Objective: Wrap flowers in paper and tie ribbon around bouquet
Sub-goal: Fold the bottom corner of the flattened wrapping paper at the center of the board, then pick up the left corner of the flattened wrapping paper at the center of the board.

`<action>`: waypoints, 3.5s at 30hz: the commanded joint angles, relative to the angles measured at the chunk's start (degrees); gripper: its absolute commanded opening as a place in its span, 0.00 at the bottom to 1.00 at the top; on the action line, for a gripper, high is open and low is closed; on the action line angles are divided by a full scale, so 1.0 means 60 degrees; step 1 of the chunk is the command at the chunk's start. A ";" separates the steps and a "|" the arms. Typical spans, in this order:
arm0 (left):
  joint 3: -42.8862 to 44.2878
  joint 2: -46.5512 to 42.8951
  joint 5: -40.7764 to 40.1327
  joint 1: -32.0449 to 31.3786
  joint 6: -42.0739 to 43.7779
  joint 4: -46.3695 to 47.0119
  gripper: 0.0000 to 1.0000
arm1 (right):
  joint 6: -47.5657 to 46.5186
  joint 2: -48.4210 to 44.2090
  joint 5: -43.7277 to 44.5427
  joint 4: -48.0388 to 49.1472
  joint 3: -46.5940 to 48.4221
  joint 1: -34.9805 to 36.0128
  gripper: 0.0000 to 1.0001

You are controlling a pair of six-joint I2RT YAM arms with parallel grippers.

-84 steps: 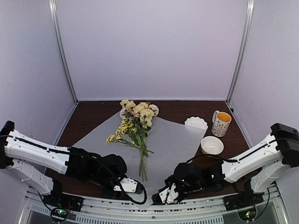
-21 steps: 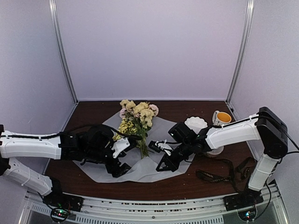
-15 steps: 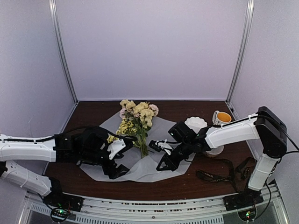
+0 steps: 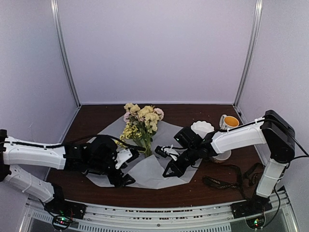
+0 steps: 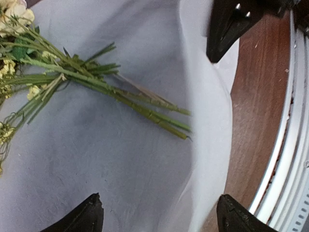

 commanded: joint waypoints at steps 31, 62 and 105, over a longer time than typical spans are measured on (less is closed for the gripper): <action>0.1225 0.3783 -0.1255 0.0868 -0.0863 -0.1180 0.00 | 0.0423 -0.0057 0.2186 -0.1568 0.1091 -0.0429 0.22; 0.0936 0.1012 -0.1461 0.2877 -0.4811 -0.2477 0.68 | 0.4410 0.3484 -0.1120 -0.0555 0.3108 0.0488 0.02; -0.2886 -0.2782 -0.1640 0.4734 -0.9854 -0.2428 0.00 | 0.4003 0.4427 -0.0645 -0.1985 0.6738 0.1302 0.05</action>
